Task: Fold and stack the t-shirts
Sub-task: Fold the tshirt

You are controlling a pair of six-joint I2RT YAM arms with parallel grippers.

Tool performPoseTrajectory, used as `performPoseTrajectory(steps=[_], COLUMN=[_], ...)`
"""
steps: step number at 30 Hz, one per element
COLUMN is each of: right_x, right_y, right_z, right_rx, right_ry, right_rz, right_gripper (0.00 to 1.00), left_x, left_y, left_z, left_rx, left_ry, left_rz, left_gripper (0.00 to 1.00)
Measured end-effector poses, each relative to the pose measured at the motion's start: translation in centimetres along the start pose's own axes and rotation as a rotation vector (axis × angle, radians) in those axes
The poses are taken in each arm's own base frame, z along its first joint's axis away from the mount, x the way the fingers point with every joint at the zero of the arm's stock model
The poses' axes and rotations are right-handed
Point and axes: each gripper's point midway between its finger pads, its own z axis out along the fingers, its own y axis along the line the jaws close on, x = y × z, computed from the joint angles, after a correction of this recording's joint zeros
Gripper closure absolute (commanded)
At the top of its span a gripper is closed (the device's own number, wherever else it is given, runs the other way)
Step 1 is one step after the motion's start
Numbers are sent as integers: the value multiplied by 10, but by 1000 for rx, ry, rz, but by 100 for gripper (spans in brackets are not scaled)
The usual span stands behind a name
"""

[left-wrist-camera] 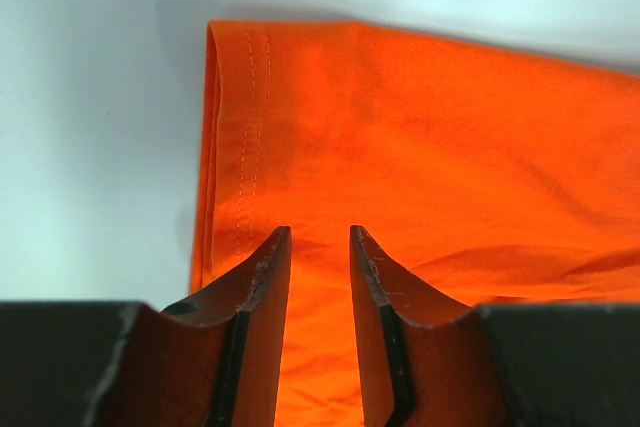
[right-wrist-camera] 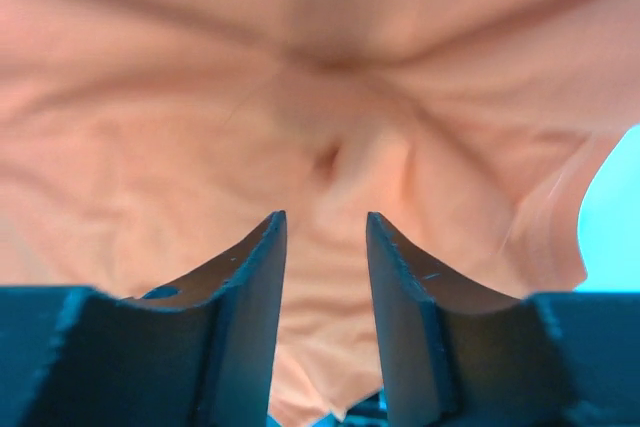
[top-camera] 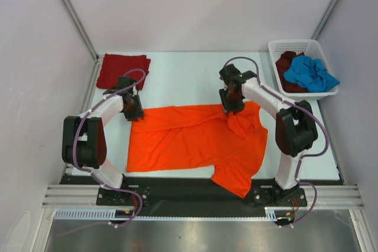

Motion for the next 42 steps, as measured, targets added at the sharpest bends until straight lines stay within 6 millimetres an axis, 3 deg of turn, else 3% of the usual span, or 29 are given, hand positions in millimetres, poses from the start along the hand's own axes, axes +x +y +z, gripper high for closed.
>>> performPoseTrajectory(steps=[2,6,12,16,22,25,26,30,35,42], right_x=[7,18,33,36,37,39,39,41,48,57], right_y=[10,21,25,19,8,3,2,0,12,39], right_z=[-11,-18,3,23,37,39,40,41,23,-29], right_rx=[0,9,78,138,201,226,231,241,150,-172], right_ry=[-17,-30,14,37,38,35,34,38,42,31], right_rz=[-27,-56,-82,-90,-92,-97,-97,-96,-89,-12], right_gripper=[67,71,61,63,72,87,99,100,100,100], left_x=[0,0,0,0,1,2,2,2,3,4], left_y=[0,0,0,0,0,0,1,1,1,2], left_z=[0,0,0,0,0,1,1,1,2,2], left_rx=[0,0,1,1,1,0,-1,-1,-3,-3], left_ry=[0,0,0,-1,1,3,4,5,6,8], left_rz=[0,0,0,0,0,0,0,0,0,1], left_gripper=[65,65,65,65,65,65,65,65,65,65])
